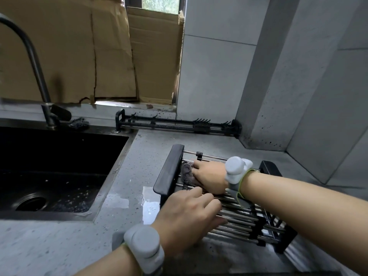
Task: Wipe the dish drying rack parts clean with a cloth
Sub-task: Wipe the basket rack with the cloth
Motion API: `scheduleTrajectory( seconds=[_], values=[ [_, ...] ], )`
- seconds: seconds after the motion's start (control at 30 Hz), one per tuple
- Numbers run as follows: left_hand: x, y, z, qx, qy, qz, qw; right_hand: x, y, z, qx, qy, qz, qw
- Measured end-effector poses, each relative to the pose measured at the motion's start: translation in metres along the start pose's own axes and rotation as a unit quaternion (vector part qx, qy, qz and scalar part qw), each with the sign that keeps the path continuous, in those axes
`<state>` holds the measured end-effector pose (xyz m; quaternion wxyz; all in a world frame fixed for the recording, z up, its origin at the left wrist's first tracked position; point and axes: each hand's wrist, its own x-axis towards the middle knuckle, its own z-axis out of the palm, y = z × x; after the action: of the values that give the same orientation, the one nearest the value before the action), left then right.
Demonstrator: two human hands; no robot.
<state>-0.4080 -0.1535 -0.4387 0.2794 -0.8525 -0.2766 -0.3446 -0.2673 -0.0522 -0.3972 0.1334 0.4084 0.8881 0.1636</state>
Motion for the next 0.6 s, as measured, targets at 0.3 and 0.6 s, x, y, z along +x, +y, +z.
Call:
scheduleTrajectory(
  seconds=[0.3, 0.6],
  values=[
    [0.002, 0.000, -0.007, -0.002, -0.013, -0.005, 1.000, -0.031, 0.026, 0.003, -0.099, -0.018, -0.076, 0.992],
    [0.002, 0.001, -0.003, 0.002, -0.020, -0.020, 1.000, -0.016, 0.016, 0.004, -0.052, -0.046, 0.019, 0.997]
  ],
)
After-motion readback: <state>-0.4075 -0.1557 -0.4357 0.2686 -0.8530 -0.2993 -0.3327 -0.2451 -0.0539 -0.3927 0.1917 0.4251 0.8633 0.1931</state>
